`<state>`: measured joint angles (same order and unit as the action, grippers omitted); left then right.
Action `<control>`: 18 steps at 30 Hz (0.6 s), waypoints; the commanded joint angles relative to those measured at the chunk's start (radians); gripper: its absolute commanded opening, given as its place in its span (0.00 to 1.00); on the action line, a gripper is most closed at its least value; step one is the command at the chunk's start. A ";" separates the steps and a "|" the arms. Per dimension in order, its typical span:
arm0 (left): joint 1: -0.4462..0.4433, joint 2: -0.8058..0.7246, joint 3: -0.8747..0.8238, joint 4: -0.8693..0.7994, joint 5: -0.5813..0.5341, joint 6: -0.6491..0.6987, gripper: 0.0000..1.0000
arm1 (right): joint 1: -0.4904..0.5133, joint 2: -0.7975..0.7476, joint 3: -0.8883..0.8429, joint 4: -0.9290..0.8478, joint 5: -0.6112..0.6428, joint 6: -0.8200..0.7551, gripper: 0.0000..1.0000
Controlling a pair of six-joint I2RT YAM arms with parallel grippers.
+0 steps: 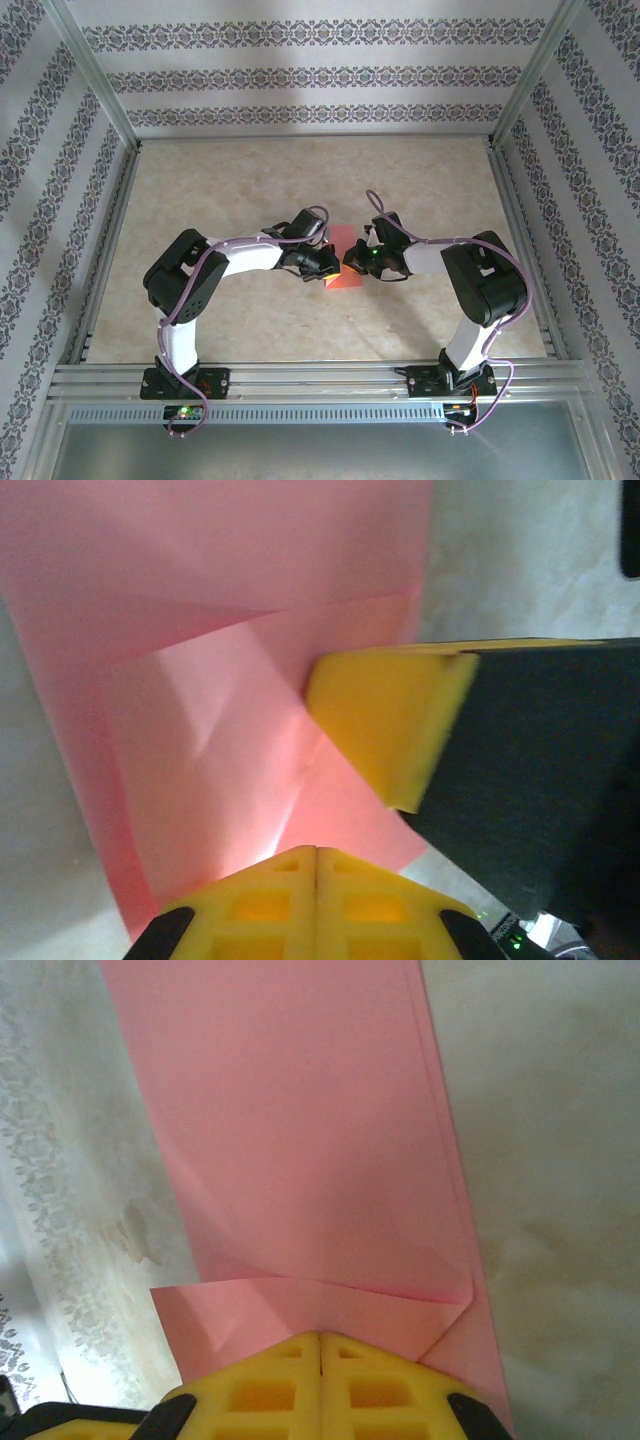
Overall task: Fold a paper plane with a square sheet of paper (pick it up from the middle)
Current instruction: Fold the triangle a second time at the center of the table.
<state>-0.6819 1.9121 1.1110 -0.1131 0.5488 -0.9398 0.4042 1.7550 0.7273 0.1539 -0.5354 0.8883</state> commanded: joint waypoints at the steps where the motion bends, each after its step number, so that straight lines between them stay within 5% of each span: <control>1: -0.011 0.024 0.019 -0.061 -0.004 0.019 0.04 | 0.012 0.055 -0.022 -0.157 0.098 -0.003 0.06; 18: -0.014 -0.015 -0.125 -0.093 0.019 0.060 0.03 | 0.012 0.073 0.003 -0.206 0.110 -0.011 0.06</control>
<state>-0.6815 1.9114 1.0481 -0.1020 0.5541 -0.9108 0.4042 1.7634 0.7582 0.0982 -0.5354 0.8879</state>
